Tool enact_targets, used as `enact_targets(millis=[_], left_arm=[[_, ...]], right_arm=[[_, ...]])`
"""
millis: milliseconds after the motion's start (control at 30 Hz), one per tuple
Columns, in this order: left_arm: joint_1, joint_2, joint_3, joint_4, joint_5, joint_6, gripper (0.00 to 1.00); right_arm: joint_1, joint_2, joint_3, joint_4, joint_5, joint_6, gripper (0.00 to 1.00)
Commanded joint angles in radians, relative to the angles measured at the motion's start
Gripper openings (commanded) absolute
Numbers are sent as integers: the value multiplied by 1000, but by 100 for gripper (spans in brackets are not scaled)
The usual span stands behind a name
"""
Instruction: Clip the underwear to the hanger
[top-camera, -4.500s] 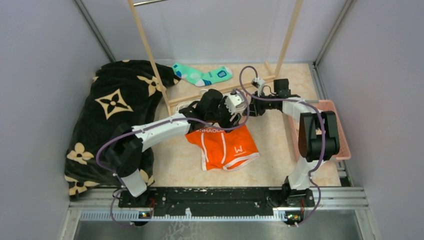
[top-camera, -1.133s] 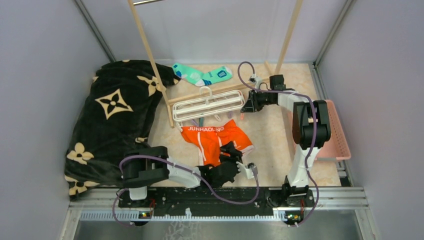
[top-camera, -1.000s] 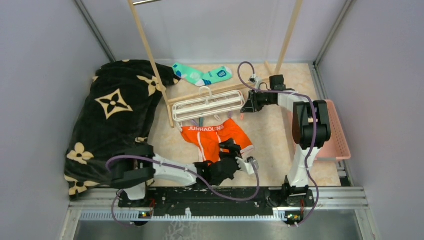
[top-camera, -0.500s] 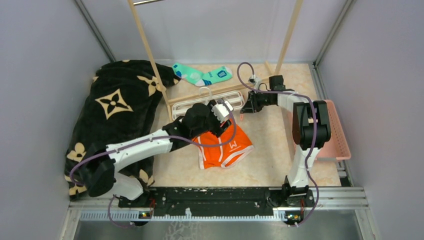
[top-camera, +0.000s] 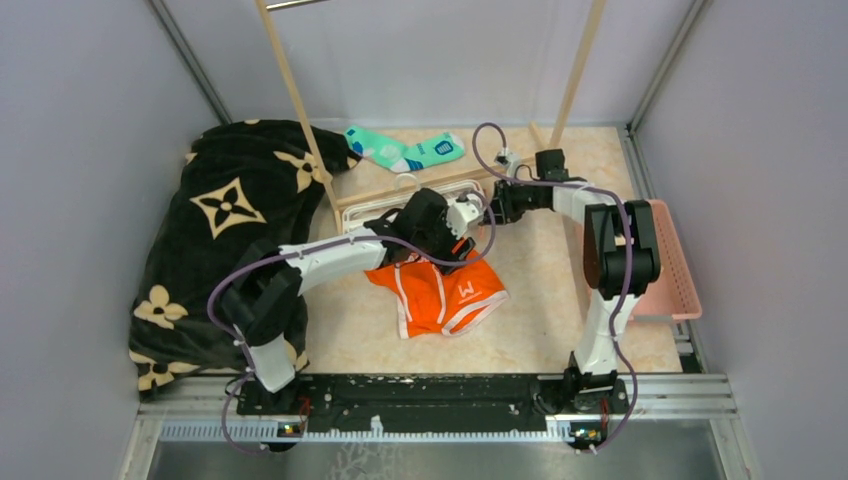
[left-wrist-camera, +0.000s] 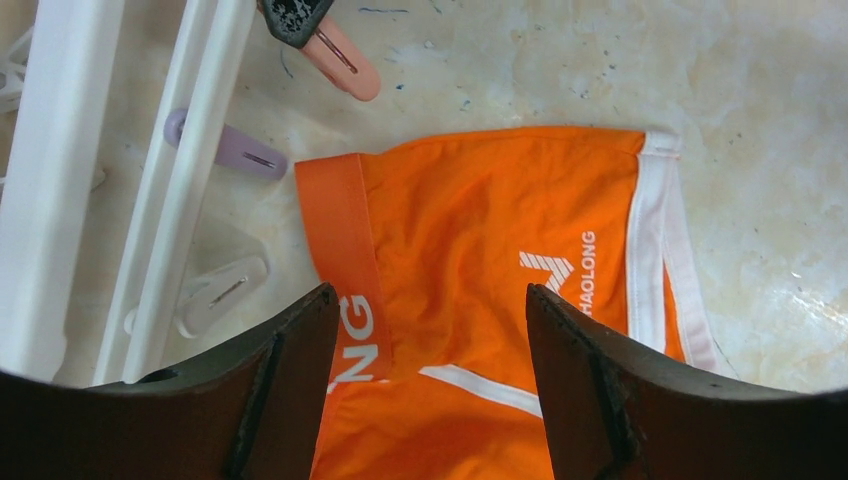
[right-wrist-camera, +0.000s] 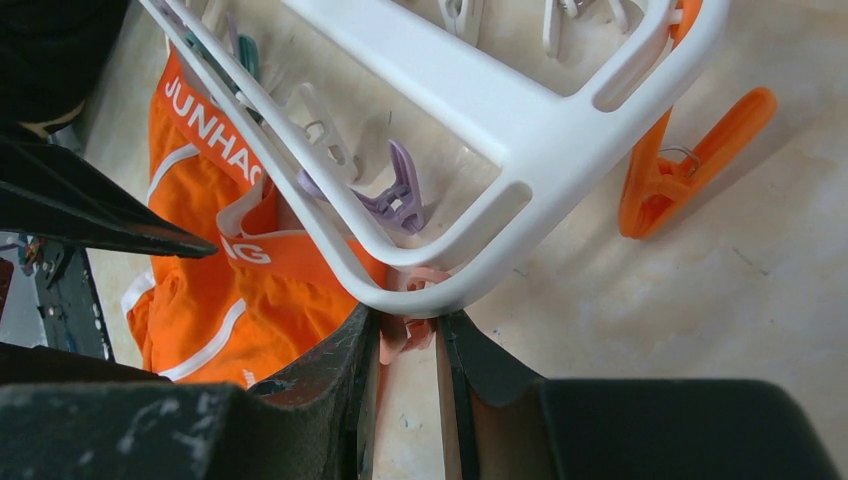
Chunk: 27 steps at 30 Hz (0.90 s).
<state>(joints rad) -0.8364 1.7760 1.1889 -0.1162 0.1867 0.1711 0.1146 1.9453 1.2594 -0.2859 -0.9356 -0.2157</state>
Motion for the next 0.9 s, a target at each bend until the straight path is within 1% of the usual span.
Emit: enact_targets(millis=[0, 233, 367, 667, 867], left_arm=[[28, 44, 69, -11, 8, -8, 74], [62, 117, 104, -22, -16, -10, 74], [99, 147, 118, -45, 5, -22, 74], [124, 181, 143, -76, -18, -50, 75], [129, 220, 175, -123, 45, -57, 76]], right_arm=[[12, 13, 75, 56, -22, 20, 0], [33, 28, 96, 50, -20, 17, 0], [55, 39, 119, 32, -8, 8, 0], [84, 49, 127, 24, 3, 5, 0], [89, 48, 135, 11, 9, -5, 0]])
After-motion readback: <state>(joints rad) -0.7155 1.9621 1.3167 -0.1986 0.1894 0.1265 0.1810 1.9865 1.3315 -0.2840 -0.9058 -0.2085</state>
